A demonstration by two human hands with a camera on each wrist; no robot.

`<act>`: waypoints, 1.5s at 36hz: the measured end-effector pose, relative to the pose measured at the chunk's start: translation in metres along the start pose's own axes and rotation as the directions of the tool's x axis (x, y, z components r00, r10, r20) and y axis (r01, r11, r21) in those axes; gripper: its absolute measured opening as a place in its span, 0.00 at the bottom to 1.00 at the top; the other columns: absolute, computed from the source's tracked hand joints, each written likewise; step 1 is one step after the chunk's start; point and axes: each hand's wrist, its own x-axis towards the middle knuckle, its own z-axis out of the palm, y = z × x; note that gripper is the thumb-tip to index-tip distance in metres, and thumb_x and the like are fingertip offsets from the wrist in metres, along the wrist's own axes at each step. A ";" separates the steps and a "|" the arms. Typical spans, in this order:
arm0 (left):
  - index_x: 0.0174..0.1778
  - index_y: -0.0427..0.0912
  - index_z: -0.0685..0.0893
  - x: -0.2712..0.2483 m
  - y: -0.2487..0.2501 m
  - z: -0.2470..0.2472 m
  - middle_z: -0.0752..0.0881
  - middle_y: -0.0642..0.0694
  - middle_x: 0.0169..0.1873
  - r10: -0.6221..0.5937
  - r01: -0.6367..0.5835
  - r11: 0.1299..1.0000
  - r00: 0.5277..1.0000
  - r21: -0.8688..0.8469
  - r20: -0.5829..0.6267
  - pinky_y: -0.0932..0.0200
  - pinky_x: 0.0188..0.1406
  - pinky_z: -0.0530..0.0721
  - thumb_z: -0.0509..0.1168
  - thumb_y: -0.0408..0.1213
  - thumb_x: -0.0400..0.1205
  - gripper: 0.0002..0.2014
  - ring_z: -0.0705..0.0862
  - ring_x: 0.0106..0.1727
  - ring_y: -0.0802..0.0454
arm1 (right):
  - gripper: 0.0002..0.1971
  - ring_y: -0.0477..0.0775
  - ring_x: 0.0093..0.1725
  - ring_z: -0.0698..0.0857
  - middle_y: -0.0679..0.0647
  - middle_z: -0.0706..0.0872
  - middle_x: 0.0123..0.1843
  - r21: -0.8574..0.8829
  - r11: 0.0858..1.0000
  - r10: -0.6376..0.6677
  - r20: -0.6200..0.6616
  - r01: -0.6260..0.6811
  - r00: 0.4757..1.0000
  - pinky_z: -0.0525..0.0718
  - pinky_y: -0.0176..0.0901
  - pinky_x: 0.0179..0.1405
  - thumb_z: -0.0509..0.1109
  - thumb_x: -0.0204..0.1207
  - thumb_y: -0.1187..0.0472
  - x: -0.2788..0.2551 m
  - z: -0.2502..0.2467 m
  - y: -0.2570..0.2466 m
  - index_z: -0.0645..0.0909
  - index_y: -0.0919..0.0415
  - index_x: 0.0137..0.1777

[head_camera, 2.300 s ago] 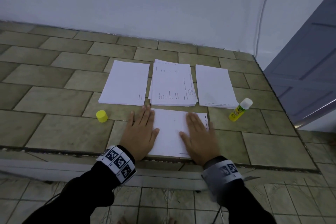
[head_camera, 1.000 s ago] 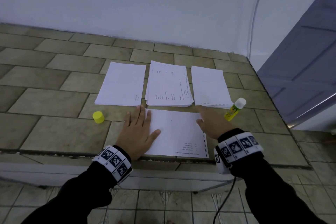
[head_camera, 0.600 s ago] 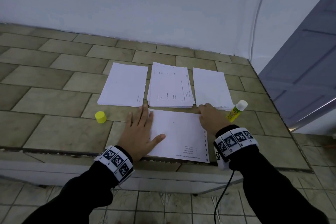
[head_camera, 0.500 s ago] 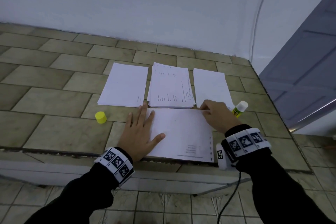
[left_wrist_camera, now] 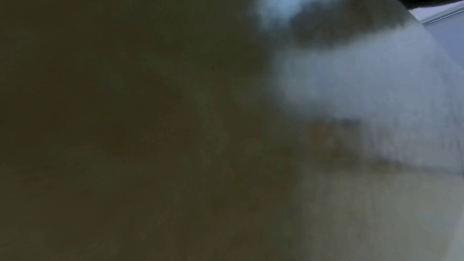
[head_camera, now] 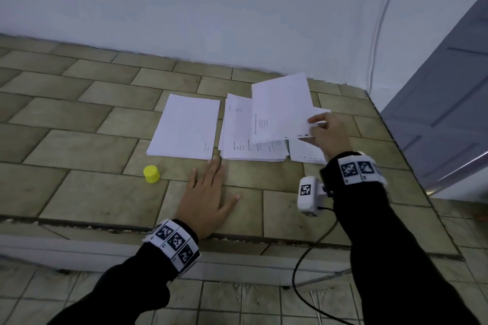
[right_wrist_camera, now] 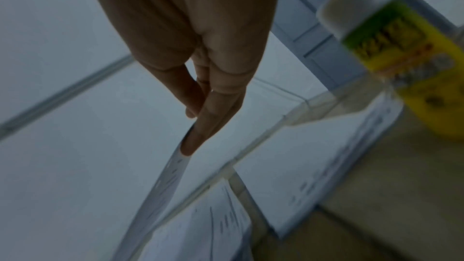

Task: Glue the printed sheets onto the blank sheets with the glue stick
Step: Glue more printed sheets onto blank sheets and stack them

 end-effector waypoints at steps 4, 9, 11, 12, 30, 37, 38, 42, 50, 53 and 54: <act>0.86 0.43 0.49 0.001 0.000 -0.003 0.42 0.48 0.86 -0.010 0.009 1.000 0.999 0.018 0.035 0.46 0.84 0.38 0.36 0.68 0.80 0.43 0.41 0.86 0.52 | 0.11 0.65 0.51 0.86 0.54 0.78 0.42 -0.058 0.997 0.049 0.064 -0.046 0.997 0.89 0.60 0.53 0.65 0.76 0.76 0.009 0.028 0.019 0.82 0.59 0.43; 0.86 0.44 0.49 0.001 0.001 -0.004 0.43 0.47 0.86 -0.012 0.010 0.999 0.999 0.032 0.049 0.47 0.84 0.37 0.33 0.68 0.79 0.44 0.41 0.86 0.53 | 0.10 0.63 0.48 0.86 0.51 0.77 0.36 -0.106 0.994 0.007 0.069 0.000 0.998 0.89 0.60 0.53 0.68 0.76 0.75 0.010 0.044 0.029 0.84 0.60 0.49; 0.86 0.44 0.51 0.001 0.000 -0.004 0.44 0.48 0.87 -0.015 0.014 1.000 0.999 0.026 0.047 0.47 0.83 0.36 0.34 0.68 0.79 0.43 0.41 0.86 0.53 | 0.10 0.63 0.48 0.86 0.56 0.80 0.41 -0.090 0.996 -0.014 0.079 0.021 0.997 0.89 0.59 0.53 0.67 0.77 0.75 0.006 0.047 0.027 0.83 0.61 0.50; 0.86 0.44 0.51 0.001 -0.001 -0.003 0.44 0.48 0.87 -0.016 0.014 1.000 0.999 0.026 0.046 0.48 0.83 0.35 0.34 0.68 0.79 0.43 0.41 0.86 0.53 | 0.10 0.63 0.49 0.86 0.58 0.81 0.45 -0.088 0.995 -0.032 0.075 0.039 0.997 0.89 0.59 0.53 0.67 0.77 0.74 0.006 0.048 0.027 0.83 0.61 0.51; 0.86 0.44 0.55 0.001 -0.002 -0.003 0.49 0.46 0.87 -0.020 0.017 0.998 0.999 0.057 0.043 0.47 0.84 0.37 0.34 0.68 0.79 0.43 0.43 0.87 0.52 | 0.12 0.61 0.62 0.80 0.62 0.82 0.61 -0.666 0.725 -0.042 0.217 0.179 0.975 0.77 0.45 0.56 0.64 0.78 0.70 0.001 0.067 0.016 0.79 0.65 0.61; 0.85 0.44 0.57 0.001 -0.003 -0.002 0.51 0.46 0.86 -0.010 0.009 0.999 0.999 0.034 0.037 0.46 0.84 0.38 0.35 0.68 0.79 0.43 0.45 0.87 0.51 | 0.13 0.64 0.65 0.75 0.65 0.73 0.67 -0.777 0.608 0.001 0.203 0.160 0.979 0.76 0.49 0.60 0.60 0.82 0.67 -0.010 0.072 0.017 0.75 0.65 0.66; 0.85 0.43 0.58 0.001 -0.004 -0.002 0.52 0.45 0.86 -0.008 0.007 1.000 1.000 0.025 0.030 0.45 0.84 0.39 0.36 0.67 0.80 0.42 0.46 0.87 0.50 | 0.13 0.64 0.64 0.75 0.64 0.72 0.67 -0.781 0.603 -0.013 0.193 0.162 0.981 0.77 0.49 0.59 0.59 0.83 0.67 -0.012 0.071 0.016 0.75 0.65 0.66; 0.85 0.46 0.58 0.002 -0.005 -0.003 0.52 0.47 0.86 -0.003 0.002 1.000 0.998 0.017 0.055 0.47 0.83 0.37 0.34 0.68 0.79 0.43 0.45 0.87 0.51 | 0.13 0.62 0.63 0.76 0.63 0.72 0.64 -0.730 0.640 -0.145 0.191 0.239 0.971 0.77 0.48 0.56 0.56 0.85 0.65 -0.024 0.060 0.007 0.77 0.62 0.65; 0.81 0.48 0.68 0.000 -0.001 -0.036 0.63 0.50 0.83 0.009 -0.003 0.962 1.000 -0.275 0.023 0.46 0.85 0.53 0.42 0.67 0.78 0.40 0.54 0.84 0.58 | 0.09 0.55 0.60 0.78 0.55 0.81 0.58 -0.453 0.710 -0.609 -0.012 0.539 0.793 0.74 0.44 0.61 0.67 0.78 0.65 -0.064 0.004 -0.015 0.82 0.59 0.56; 0.75 0.48 0.76 0.003 0.008 -0.066 0.73 0.53 0.77 0.027 -0.029 0.925 1.000 -0.378 -0.012 0.58 0.80 0.62 0.53 0.63 0.81 0.31 0.63 0.78 0.64 | 0.12 0.55 0.61 0.78 0.56 0.82 0.59 -0.502 0.676 -0.678 -0.138 0.539 0.722 0.74 0.47 0.64 0.72 0.75 0.64 -0.074 -0.023 -0.014 0.81 0.60 0.58; 0.73 0.48 0.78 0.005 0.011 -0.077 0.75 0.57 0.73 0.011 -0.016 0.906 1.000 -0.424 -0.014 0.65 0.77 0.64 0.58 0.58 0.84 0.26 0.65 0.74 0.69 | 0.15 0.56 0.62 0.77 0.57 0.81 0.61 -0.518 0.684 -0.672 -0.172 0.514 0.721 0.74 0.49 0.64 0.73 0.73 0.63 -0.075 -0.030 -0.011 0.80 0.60 0.60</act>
